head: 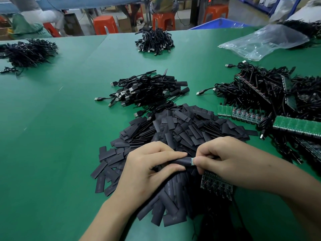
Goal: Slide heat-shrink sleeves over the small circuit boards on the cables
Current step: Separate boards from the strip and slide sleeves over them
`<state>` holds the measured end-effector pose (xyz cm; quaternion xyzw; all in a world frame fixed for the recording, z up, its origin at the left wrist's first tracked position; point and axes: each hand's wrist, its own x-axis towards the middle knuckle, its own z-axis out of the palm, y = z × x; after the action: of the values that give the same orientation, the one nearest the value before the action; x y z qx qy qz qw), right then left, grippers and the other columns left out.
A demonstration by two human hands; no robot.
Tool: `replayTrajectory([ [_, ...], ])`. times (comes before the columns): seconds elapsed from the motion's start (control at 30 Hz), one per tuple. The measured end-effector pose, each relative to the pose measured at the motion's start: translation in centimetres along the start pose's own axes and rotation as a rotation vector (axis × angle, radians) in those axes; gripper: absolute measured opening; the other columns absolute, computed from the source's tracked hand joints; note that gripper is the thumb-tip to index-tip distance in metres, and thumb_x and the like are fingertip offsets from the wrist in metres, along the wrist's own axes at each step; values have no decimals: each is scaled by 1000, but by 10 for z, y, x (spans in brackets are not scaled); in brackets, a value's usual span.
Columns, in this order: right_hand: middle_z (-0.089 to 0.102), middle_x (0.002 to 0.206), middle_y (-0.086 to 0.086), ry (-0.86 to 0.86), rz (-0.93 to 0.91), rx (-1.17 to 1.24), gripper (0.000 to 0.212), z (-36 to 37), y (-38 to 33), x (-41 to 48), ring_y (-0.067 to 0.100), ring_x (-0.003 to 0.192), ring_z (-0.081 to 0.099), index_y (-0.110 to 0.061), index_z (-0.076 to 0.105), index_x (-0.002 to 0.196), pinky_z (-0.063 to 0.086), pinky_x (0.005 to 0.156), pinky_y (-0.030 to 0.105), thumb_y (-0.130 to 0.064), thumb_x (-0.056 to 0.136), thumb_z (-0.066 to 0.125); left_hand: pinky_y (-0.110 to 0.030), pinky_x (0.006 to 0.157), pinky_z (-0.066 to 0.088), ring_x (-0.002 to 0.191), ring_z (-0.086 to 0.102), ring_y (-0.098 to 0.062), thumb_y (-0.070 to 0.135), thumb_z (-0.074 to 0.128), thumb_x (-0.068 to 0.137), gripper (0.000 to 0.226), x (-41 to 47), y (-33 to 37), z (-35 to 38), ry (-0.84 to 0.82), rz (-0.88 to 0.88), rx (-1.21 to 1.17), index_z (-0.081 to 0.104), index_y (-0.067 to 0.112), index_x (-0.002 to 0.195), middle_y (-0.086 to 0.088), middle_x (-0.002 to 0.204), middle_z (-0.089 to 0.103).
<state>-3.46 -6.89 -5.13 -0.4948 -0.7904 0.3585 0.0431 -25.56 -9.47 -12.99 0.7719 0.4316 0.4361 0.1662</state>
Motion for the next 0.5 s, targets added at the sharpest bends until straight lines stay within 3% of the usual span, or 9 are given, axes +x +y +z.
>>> replayTrajectory([
  [0.5, 47, 51, -12, -35, -53, 81, 28, 4, 4, 4, 5, 47, 38, -27, 71, 74, 33, 49, 21, -39, 97, 59, -25, 72, 51, 83, 67, -12, 34, 79, 89, 19, 0, 9, 7, -13, -7, -76, 79, 29, 107, 12, 91, 69],
])
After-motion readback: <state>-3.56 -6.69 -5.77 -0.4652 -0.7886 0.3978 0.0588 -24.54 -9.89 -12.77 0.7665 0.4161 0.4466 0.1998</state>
